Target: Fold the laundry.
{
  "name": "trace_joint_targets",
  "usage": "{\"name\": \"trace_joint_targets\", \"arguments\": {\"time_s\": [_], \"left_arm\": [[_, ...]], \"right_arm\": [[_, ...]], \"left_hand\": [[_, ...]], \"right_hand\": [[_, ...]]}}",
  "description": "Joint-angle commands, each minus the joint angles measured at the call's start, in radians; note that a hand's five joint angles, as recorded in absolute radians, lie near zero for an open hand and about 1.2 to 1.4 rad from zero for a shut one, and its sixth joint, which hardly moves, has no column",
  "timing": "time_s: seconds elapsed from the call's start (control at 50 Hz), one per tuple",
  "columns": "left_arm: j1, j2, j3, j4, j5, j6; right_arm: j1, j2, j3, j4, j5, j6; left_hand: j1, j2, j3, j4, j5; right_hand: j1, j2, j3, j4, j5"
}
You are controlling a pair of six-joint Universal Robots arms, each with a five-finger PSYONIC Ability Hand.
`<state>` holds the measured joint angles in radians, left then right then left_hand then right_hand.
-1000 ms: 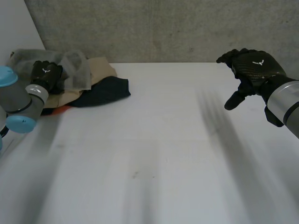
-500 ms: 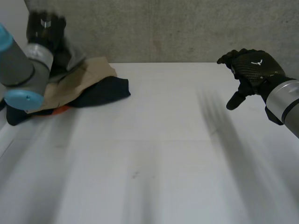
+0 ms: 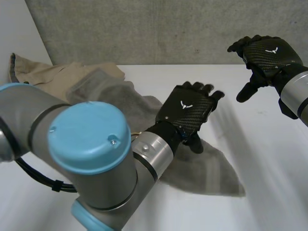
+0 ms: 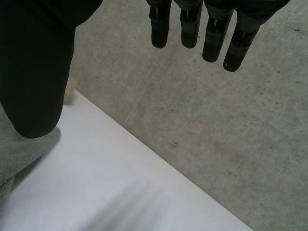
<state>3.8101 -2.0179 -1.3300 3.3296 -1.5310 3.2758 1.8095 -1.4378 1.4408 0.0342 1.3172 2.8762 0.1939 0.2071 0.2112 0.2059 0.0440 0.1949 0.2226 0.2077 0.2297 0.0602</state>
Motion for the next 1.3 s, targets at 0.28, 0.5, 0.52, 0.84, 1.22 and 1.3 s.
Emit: {"name": "trace_joint_targets", "arguments": {"time_s": [0.28,0.5,0.52,0.84,1.22,1.3], "left_arm": [[0.483,0.131,-0.140,-0.027,-0.012,0.269],[0.761,-0.091,-0.052,-0.022,0.219,0.558],[0.772,-0.107,-0.037,-0.022,0.232,0.559],[0.801,-0.352,0.155,0.066,0.279,0.640],[0.724,-0.299,0.132,0.102,0.164,0.647],[0.701,-0.039,-0.050,0.050,0.132,0.608]], "right_arm": [[0.031,0.077,-0.005,0.424,-0.052,-0.232],[0.160,0.096,0.251,0.163,0.039,-0.207],[0.168,0.099,0.266,0.139,0.042,-0.207],[0.266,0.266,0.339,-0.148,0.231,-0.204],[0.225,0.232,0.299,-0.090,0.226,-0.253],[0.116,0.087,0.234,0.028,0.220,-0.336]], "left_hand": [[0.028,0.015,0.011,0.016,0.004],[0.137,0.124,0.120,0.125,0.112],[0.154,0.141,0.137,0.142,0.130],[0.169,0.156,0.152,0.157,0.145],[1.202,1.189,1.185,1.190,1.178],[1.202,1.189,1.185,1.190,1.178]], "right_hand": [[-0.020,-0.048,-0.033,-0.055,-0.060],[0.005,-0.023,-0.008,-0.030,-0.035],[0.005,-0.023,-0.008,-0.030,-0.035],[0.667,0.639,0.654,0.632,0.627],[1.201,1.174,1.189,1.167,1.161],[1.201,1.174,1.189,1.167,1.161]]}}
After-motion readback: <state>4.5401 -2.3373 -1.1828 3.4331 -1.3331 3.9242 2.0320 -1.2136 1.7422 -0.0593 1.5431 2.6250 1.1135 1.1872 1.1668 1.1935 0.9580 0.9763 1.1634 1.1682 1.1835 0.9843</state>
